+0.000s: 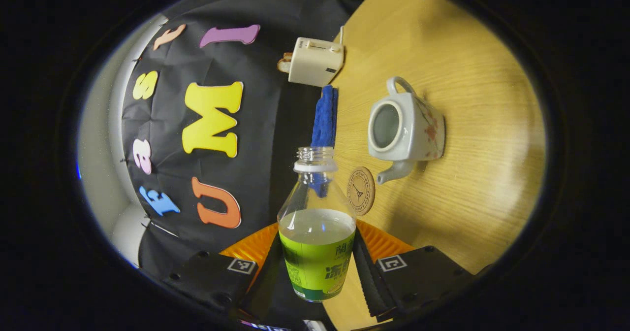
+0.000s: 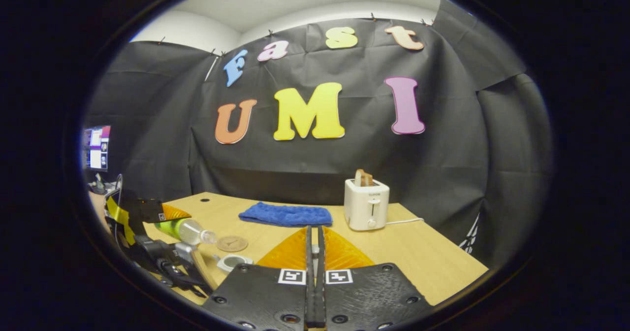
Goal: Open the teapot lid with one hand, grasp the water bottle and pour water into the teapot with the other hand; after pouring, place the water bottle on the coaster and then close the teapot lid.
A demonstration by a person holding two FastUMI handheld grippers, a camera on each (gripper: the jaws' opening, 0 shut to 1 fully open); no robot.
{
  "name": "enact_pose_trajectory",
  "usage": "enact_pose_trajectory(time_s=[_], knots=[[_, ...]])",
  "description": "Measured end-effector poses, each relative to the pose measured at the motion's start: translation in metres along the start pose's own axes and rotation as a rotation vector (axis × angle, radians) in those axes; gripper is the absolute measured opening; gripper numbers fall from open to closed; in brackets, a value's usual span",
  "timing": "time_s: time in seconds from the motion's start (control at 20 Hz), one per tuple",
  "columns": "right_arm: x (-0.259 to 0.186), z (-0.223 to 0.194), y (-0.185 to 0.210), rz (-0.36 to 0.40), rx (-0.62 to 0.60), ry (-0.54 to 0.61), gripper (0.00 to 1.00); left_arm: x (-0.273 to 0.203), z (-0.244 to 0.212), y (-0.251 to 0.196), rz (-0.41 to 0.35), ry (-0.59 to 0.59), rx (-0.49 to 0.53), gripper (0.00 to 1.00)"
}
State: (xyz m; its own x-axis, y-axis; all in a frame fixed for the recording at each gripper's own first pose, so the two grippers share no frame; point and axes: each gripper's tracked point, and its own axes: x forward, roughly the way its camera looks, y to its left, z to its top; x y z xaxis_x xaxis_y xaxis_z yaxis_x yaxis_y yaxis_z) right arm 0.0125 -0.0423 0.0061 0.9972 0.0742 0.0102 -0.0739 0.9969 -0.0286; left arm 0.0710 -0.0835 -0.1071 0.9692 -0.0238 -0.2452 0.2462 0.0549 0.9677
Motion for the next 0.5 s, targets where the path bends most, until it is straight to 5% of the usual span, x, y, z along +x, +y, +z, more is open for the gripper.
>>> enact_pose_trajectory(time_s=[0.5], knots=[[-0.005,0.010,-0.018,-0.043,-0.010,-0.026,0.00,0.008,0.017,0.002,-0.027,-0.008,0.276,0.75]])
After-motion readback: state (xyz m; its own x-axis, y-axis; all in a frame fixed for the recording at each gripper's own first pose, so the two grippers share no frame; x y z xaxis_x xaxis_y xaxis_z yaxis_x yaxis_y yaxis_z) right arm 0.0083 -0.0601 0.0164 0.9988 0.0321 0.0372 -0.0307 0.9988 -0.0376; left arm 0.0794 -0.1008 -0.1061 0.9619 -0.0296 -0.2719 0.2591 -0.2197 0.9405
